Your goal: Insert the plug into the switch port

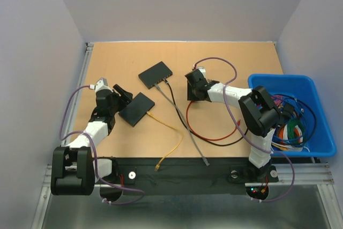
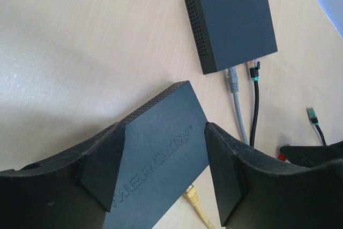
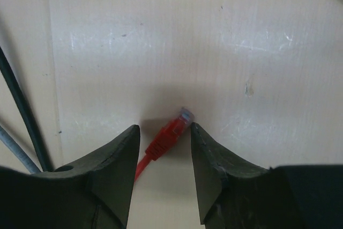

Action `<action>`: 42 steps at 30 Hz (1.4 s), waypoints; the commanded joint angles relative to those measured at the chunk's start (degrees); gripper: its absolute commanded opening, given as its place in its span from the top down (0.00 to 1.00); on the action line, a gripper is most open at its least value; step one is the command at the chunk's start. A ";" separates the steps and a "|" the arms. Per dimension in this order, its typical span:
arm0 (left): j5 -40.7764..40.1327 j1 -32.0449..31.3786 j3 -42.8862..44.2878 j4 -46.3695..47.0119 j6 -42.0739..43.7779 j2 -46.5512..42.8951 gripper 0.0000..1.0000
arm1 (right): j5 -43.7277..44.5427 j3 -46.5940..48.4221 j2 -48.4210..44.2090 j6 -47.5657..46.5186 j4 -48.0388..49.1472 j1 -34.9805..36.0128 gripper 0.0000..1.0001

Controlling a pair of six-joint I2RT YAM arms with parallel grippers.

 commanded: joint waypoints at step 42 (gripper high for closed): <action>0.10 9.20 -3.02 -1.37 -5.30 3.67 0.22 | -9.64 -12.93 -18.08 -19.51 13.43 18.18 1.00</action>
